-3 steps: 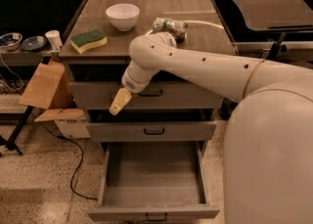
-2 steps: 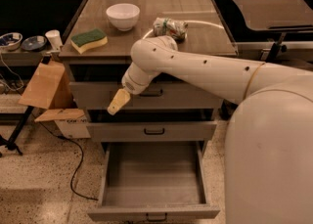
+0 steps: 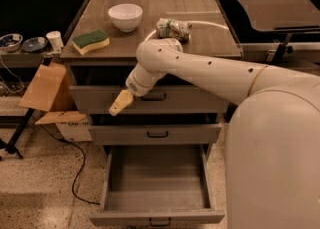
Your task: Open top drawer
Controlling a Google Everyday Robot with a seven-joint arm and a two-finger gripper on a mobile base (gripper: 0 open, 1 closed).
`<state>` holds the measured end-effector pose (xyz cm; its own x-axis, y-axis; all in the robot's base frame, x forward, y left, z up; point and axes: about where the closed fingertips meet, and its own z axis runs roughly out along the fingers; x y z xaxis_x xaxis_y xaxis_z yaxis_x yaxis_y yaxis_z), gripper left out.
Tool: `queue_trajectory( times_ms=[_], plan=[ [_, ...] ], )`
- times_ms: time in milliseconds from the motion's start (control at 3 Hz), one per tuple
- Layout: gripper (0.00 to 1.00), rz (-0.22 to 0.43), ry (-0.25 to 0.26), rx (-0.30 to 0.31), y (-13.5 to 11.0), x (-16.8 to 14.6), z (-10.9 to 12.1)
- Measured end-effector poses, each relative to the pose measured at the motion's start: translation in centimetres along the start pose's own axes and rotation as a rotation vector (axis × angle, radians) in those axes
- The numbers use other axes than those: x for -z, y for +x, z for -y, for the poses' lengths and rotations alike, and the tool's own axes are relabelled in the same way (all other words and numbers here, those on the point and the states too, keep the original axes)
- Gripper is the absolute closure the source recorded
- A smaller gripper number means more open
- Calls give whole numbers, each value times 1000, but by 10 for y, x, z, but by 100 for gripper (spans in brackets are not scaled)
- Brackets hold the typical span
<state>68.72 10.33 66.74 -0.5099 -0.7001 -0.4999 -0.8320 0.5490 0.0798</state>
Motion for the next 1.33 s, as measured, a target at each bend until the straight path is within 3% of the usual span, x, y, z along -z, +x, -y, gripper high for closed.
queue_trajectory(
  times_ms=[667, 1333],
  plan=[
    [0, -36, -38, -84, 17, 0, 2],
    [0, -36, -39, -85, 12, 6, 0]
  ],
)
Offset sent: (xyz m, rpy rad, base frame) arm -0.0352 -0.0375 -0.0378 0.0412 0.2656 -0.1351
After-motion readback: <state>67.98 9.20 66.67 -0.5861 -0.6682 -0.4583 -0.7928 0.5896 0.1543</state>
